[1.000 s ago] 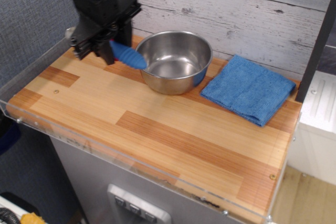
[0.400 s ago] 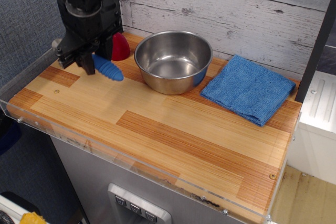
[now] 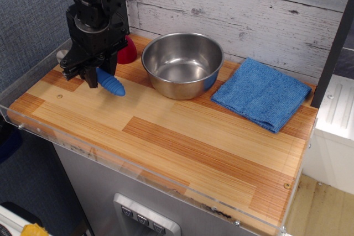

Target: Move blue spoon to just below red vegetable

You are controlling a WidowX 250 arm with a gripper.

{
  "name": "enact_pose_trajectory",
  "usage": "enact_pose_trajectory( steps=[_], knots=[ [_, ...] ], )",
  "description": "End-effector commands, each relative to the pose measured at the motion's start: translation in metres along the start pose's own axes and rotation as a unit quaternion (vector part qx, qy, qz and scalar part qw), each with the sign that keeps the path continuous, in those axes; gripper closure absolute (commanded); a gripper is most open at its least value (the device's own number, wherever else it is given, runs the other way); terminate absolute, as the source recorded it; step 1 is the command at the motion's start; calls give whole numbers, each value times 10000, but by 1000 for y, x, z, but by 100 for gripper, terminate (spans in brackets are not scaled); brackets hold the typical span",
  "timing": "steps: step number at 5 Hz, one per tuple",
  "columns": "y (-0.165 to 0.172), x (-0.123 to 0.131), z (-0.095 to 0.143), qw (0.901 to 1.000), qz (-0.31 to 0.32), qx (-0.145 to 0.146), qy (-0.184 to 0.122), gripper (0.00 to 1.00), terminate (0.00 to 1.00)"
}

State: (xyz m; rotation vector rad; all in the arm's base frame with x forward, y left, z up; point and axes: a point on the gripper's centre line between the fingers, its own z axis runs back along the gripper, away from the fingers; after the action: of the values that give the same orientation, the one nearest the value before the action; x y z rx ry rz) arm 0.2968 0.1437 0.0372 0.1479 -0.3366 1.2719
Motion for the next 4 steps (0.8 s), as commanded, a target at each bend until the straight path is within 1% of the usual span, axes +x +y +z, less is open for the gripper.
enact_pose_trajectory(
  steps=[1, 2, 3, 4],
  knots=[
    [-15, 20, -1, 9997, 76, -173, -172, 100, 0],
    [-19, 16, -9, 9997, 127, -183, -90, 100, 0],
    [-30, 3, -12, 9998, 122, -146, -30, 100, 0],
    [-36, -9, -10, 9997, 183, -16, 130, 0, 0]
  ],
)
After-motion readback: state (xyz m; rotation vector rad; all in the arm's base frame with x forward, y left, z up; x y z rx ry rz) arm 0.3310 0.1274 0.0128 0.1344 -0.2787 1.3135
